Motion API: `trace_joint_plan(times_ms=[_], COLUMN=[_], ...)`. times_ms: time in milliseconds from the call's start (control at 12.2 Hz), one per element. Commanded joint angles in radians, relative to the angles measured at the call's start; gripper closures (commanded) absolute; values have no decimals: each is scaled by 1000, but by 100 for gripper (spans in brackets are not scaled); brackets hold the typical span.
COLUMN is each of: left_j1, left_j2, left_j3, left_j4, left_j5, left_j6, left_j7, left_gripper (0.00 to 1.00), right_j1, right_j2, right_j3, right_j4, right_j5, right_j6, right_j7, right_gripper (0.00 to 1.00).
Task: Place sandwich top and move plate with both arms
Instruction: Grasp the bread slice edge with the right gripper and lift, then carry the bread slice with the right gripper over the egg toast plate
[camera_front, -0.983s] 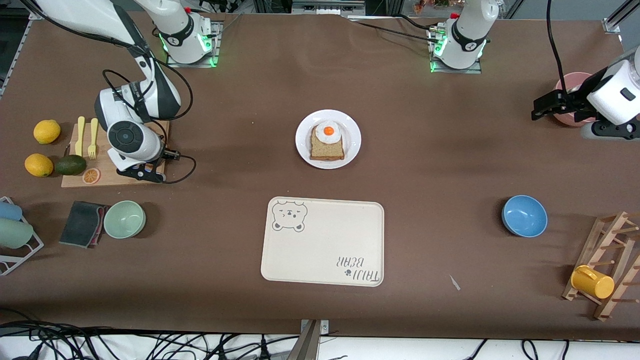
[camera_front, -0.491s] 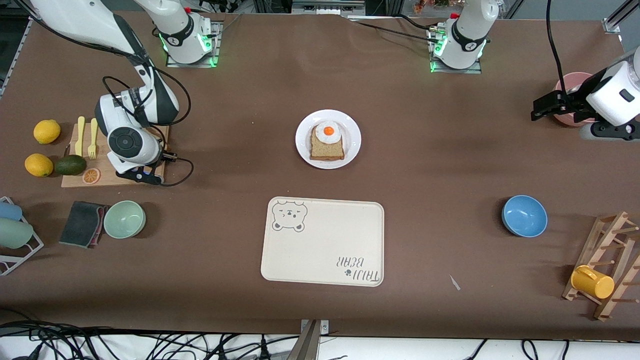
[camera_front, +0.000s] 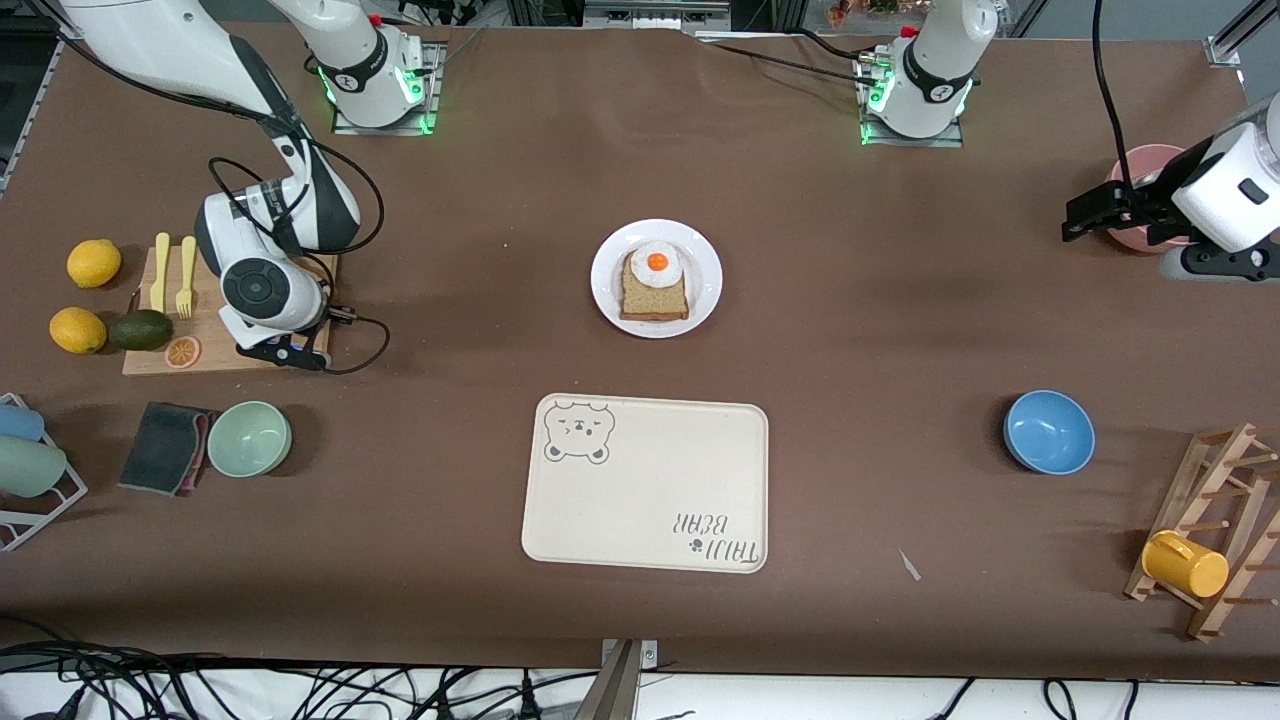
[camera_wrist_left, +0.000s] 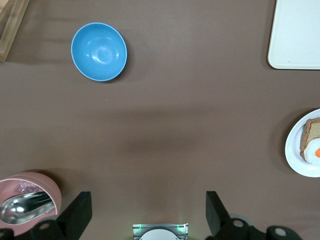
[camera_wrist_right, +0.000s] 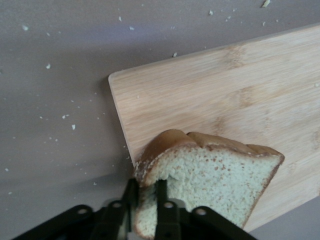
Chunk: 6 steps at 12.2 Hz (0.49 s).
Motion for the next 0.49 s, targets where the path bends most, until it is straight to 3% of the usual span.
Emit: trace_joint_plan(times_ms=[0,246,410], left_j1=[8,10,10], left_j2=[4,4,4], left_j3=[-2,-2,-2], left_j4=[19,19,19], left_j5=[-24,-24,-24], left_j6=[-19,-19,-19], left_j7=[-4,-4,-4], left_gripper=[0,0,0], right_j1=[-6,-5,-5], right_j2=[-23,-85,-128], right_j3=[3,61,154], right_j4=[0,45,96], right_j5=[-24,-18,22], right_j6=[-21,-163,-277], right_j7=[15,8,15], right_gripper=[100,100,100])
